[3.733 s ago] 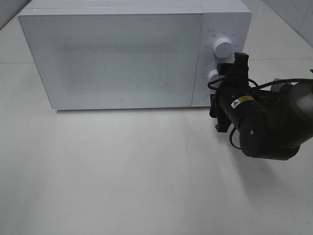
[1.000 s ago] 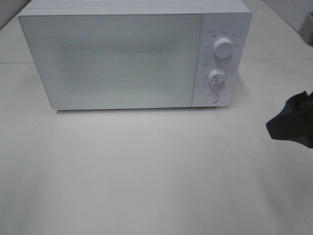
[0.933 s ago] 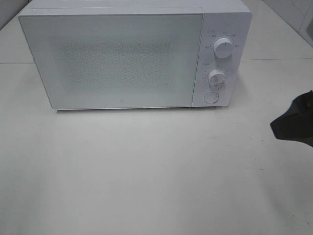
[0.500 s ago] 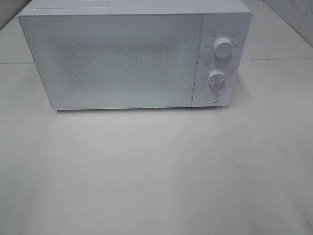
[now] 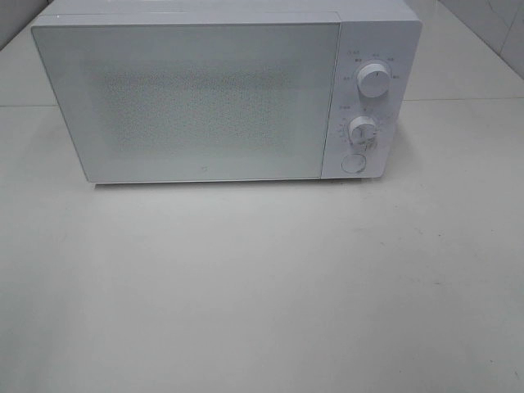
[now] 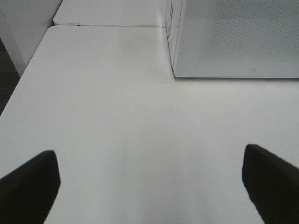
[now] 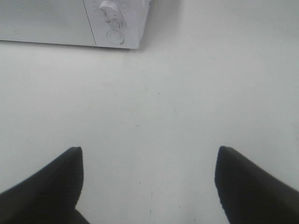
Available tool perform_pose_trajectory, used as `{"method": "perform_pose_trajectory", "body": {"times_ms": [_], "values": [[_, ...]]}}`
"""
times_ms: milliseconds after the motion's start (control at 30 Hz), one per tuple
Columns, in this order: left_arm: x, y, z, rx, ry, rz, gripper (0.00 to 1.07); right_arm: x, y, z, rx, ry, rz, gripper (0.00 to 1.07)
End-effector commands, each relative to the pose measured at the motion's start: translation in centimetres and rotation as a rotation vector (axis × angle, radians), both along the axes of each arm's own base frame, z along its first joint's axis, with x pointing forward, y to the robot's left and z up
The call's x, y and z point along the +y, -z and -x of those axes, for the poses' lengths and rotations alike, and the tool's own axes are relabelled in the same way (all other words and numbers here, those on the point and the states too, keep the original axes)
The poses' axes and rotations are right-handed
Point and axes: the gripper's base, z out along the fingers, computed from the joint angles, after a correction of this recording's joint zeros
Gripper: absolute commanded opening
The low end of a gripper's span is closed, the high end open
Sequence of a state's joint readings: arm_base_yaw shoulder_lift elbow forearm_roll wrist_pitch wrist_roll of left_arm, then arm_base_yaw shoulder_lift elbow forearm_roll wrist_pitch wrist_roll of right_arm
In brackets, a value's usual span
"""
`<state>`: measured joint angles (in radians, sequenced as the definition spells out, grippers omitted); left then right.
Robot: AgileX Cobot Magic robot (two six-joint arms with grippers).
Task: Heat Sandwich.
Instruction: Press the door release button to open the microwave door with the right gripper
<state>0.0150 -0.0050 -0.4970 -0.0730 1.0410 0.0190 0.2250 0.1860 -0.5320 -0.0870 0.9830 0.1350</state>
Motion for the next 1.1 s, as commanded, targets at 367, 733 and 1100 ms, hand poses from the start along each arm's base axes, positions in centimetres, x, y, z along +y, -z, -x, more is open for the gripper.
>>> {"method": "perform_pose_trajectory", "body": {"times_ms": [367,733,1100], "values": [[-0.1,0.0,0.4,-0.031,0.0,0.009,1.0,-0.7,1.1,3.1,-0.118,0.014,0.014,0.76],[-0.1,0.0,0.4,-0.031,0.0,0.009,1.0,-0.7,1.1,3.4,-0.133,0.013,0.013,0.76],[-0.1,0.0,0.4,-0.031,0.0,0.009,1.0,-0.3,-0.2,1.1,-0.081,0.013,0.017,0.76]]}}
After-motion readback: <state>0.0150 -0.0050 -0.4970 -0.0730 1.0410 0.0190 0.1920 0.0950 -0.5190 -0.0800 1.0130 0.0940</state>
